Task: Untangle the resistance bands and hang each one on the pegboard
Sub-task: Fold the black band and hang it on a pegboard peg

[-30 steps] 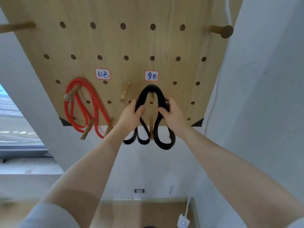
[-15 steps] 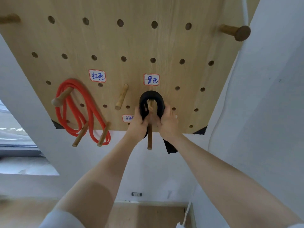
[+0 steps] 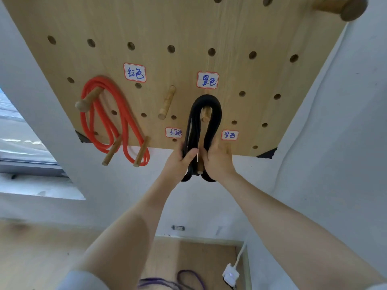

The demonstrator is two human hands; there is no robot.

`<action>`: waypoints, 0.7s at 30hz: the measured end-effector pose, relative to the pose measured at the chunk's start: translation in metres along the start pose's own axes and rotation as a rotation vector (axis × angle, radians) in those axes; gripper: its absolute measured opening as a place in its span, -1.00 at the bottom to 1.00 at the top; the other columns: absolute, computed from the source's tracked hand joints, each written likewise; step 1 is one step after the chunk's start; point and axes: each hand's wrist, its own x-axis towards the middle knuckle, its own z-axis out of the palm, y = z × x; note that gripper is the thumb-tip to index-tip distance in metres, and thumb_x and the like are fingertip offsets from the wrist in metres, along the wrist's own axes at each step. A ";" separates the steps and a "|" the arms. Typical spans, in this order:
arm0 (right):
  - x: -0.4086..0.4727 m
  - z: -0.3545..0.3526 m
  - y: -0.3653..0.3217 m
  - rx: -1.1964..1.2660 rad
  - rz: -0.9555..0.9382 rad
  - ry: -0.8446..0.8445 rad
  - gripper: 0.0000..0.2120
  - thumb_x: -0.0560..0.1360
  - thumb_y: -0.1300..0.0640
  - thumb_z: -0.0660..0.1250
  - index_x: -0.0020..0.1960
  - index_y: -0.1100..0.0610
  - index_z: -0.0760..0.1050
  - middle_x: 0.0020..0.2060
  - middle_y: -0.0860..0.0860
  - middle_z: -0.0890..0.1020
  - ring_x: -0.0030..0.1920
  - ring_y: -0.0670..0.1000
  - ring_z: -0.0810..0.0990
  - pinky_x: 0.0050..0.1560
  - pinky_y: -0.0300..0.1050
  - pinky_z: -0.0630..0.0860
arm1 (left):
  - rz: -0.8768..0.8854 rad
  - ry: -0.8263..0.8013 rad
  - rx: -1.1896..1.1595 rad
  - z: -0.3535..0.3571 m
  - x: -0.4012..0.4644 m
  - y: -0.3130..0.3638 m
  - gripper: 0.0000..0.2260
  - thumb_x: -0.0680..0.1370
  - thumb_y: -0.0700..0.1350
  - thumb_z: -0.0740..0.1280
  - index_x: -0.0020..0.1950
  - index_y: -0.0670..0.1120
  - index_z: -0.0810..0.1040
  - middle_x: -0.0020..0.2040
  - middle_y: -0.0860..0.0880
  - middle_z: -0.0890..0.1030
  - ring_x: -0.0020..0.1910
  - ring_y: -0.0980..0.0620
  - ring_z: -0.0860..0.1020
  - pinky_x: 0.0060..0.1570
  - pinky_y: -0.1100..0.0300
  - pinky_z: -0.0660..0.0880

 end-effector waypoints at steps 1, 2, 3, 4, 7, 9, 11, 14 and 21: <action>0.006 0.000 0.003 -0.094 0.006 -0.026 -0.65 0.59 -0.04 0.10 0.29 0.11 0.26 0.07 0.06 0.54 0.00 0.14 0.54 0.08 0.12 0.47 | 0.010 -0.005 0.010 -0.001 0.002 0.003 -0.71 0.62 -0.08 0.14 0.32 -0.14 0.32 0.09 -0.03 0.54 0.12 0.02 0.52 0.02 0.34 0.35; 0.014 -0.005 0.005 -0.189 0.039 -0.067 -0.64 0.59 -0.05 0.08 0.29 0.14 0.25 0.09 0.11 0.52 0.04 0.19 0.52 0.09 0.14 0.45 | 0.020 -0.013 0.011 -0.002 0.003 0.007 -0.73 0.63 -0.07 0.10 0.31 -0.13 0.29 0.05 0.04 0.51 0.05 0.14 0.51 -0.03 0.44 0.34; 0.021 -0.012 0.007 -0.241 0.099 -0.111 -0.64 0.60 -0.06 0.07 0.28 0.15 0.25 0.10 0.14 0.50 0.06 0.22 0.51 0.09 0.14 0.45 | 0.034 -0.024 0.008 -0.003 0.004 0.010 -0.74 0.64 -0.07 0.08 0.30 -0.11 0.27 0.01 0.12 0.47 -0.02 0.26 0.47 -0.11 0.54 0.35; 0.028 -0.021 0.008 -0.231 0.172 -0.167 -0.63 0.59 -0.07 0.07 0.26 0.16 0.28 0.10 0.15 0.51 0.09 0.22 0.50 0.10 0.14 0.45 | 0.056 -0.028 0.019 -0.004 0.007 0.012 -0.74 0.64 -0.08 0.07 0.30 -0.12 0.24 -0.02 0.16 0.44 -0.07 0.29 0.45 -0.16 0.58 0.37; 0.037 -0.041 0.006 -0.033 0.254 -0.354 -0.54 0.48 -0.20 0.20 0.17 0.13 0.45 0.01 0.10 0.60 0.04 0.13 0.56 0.10 0.10 0.51 | 0.129 0.029 0.085 -0.008 0.013 0.019 -0.76 0.62 -0.10 0.16 0.25 -0.10 0.23 -0.02 0.12 0.47 0.00 0.13 0.51 -0.13 0.45 0.44; 0.035 -0.047 0.003 0.064 0.240 -0.281 -0.48 0.38 -0.24 0.29 0.12 0.15 0.49 -0.06 0.09 0.62 -0.02 0.09 0.59 0.02 0.05 0.57 | 0.173 0.101 0.096 -0.011 0.014 0.021 -0.63 0.59 -0.15 0.22 0.36 -0.10 0.20 0.17 -0.01 0.47 0.17 0.05 0.47 0.11 0.29 0.44; 0.031 -0.051 -0.003 0.116 0.218 -0.128 -0.33 0.30 -0.28 0.31 0.24 0.14 0.38 0.02 0.06 0.58 0.04 0.08 0.58 -0.01 0.01 0.58 | 0.256 0.114 0.118 -0.011 0.010 0.025 -0.44 0.57 -0.19 0.23 0.50 -0.09 0.03 0.38 -0.11 0.36 0.34 0.01 0.37 0.32 0.10 0.34; 0.025 -0.057 -0.011 0.289 0.091 -0.002 -0.17 0.39 -0.19 0.33 0.48 0.04 -0.02 0.36 0.07 0.37 0.30 0.07 0.43 0.25 0.01 0.44 | 0.387 0.124 0.219 -0.008 0.002 0.038 -0.38 0.59 -0.19 0.20 0.51 0.04 -0.12 0.48 -0.11 0.21 0.42 0.01 0.26 0.34 0.15 0.24; 0.022 -0.073 -0.030 -0.021 -0.325 0.262 -0.62 0.56 0.18 0.24 0.36 0.14 0.31 0.28 0.10 0.42 0.06 0.09 0.56 0.02 0.04 0.57 | 0.445 0.297 0.300 -0.005 0.017 0.049 -0.53 0.62 -0.15 0.12 0.50 0.14 0.11 0.29 -0.04 0.45 0.22 -0.02 0.45 0.22 -0.17 0.39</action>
